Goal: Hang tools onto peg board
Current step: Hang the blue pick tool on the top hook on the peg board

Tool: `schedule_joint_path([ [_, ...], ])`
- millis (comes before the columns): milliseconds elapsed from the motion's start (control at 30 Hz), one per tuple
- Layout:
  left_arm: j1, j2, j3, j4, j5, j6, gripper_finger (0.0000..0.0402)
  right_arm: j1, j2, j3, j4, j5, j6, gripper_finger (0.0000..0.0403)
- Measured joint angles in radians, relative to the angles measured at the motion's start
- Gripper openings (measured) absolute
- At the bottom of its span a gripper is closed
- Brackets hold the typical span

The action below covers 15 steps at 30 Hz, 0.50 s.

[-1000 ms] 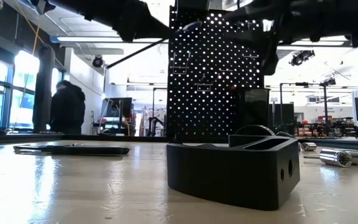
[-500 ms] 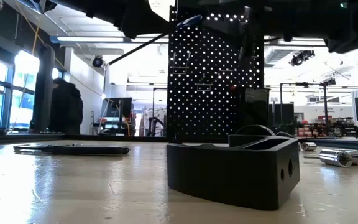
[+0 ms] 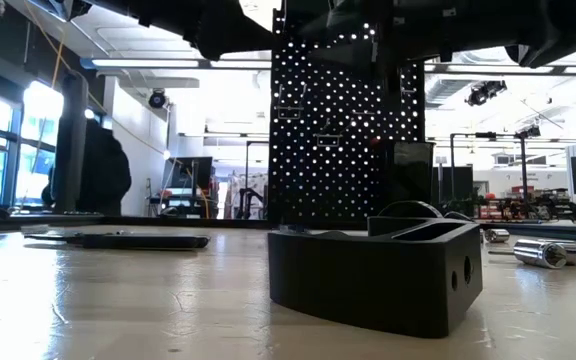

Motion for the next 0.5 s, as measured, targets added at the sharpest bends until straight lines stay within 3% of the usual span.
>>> schedule_joint_path([
  [167, 0.0, 0.001, 0.0, -0.044, 0.004, -0.002, 0.0002, -0.007, 0.0, 0.0, -0.083, -0.011, 0.021, 0.0082],
  [267, 0.003, 0.002, 0.001, -0.164, 0.021, -0.069, 0.0001, 0.005, 0.0, 0.0, -0.181, -0.016, 0.001, 0.0058],
  [500, 0.11, 0.027, 0.0, -0.532, 0.339, -0.433, 0.001, 0.009, 0.0, 0.0, -0.439, -0.05, 0.049, 0.0061],
])
